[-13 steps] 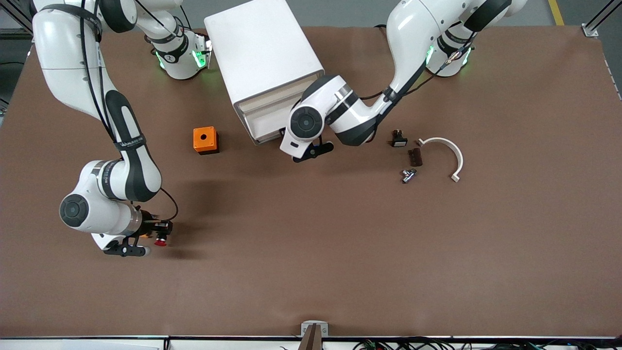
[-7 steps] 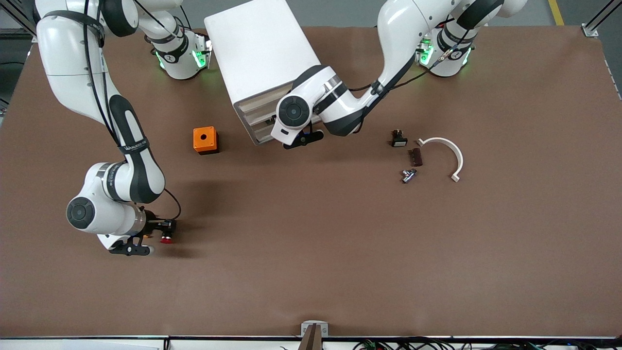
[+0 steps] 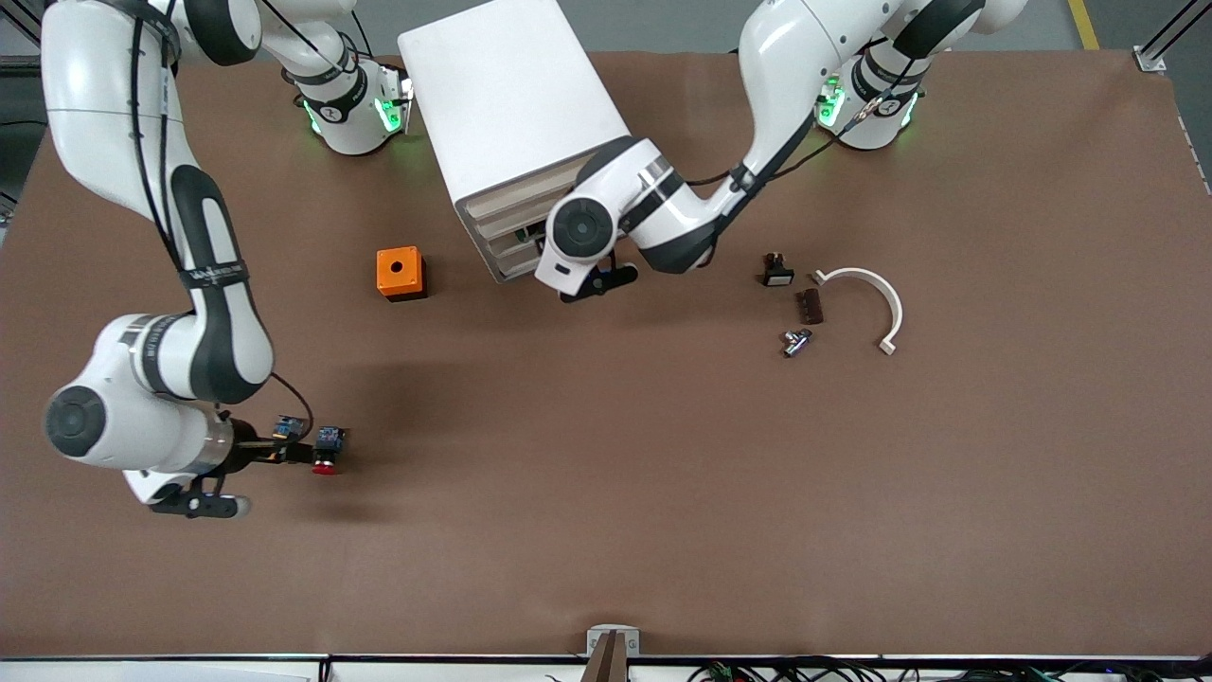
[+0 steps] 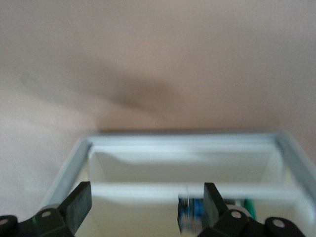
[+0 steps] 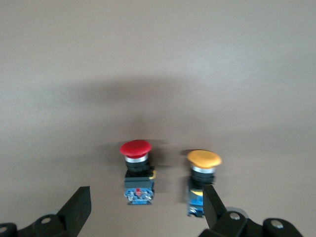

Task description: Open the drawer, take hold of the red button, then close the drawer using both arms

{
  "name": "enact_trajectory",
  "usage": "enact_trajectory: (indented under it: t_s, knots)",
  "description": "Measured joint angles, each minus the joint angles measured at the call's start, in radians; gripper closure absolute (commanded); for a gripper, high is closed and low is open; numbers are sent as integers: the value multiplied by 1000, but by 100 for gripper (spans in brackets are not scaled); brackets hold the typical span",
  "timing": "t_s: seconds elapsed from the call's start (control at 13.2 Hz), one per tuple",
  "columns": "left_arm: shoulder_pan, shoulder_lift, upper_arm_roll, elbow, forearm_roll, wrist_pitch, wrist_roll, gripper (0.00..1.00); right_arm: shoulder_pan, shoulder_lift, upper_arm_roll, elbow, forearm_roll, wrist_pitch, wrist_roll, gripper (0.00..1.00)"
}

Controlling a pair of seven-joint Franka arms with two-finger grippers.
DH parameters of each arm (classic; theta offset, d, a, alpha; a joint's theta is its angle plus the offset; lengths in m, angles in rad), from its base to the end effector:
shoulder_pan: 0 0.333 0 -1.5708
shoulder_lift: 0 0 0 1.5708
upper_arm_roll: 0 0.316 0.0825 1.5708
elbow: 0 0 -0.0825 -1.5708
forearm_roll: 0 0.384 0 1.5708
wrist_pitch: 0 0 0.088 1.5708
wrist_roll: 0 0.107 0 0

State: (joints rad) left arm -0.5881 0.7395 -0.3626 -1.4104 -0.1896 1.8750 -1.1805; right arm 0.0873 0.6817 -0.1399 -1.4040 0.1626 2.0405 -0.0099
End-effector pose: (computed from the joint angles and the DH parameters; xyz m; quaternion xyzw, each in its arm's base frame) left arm 0.4332 -0.5499 0.2726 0.9545 0.1782 -0.2391 0.0014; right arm 0.7216 -0.0093 0.3017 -0.9984 0.0449 0.0180 0.0281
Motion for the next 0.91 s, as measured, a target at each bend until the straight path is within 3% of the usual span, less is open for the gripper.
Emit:
enact_trajectory:
  t_s: [0.23, 0.6, 0.91]
  knots:
    - [127, -49, 39, 22, 95, -38, 4, 0, -18, -72, -29, 25, 0, -78, -86, 0]
    - [326, -229, 41, 33, 272, -128, 32, 0, -29, -261, -65, 38, -1, -279, -120, 0]
    - [459, -345, 44, 33, 298, -210, 237, 0, -28, -425, -89, 32, -8, -402, -127, 0]
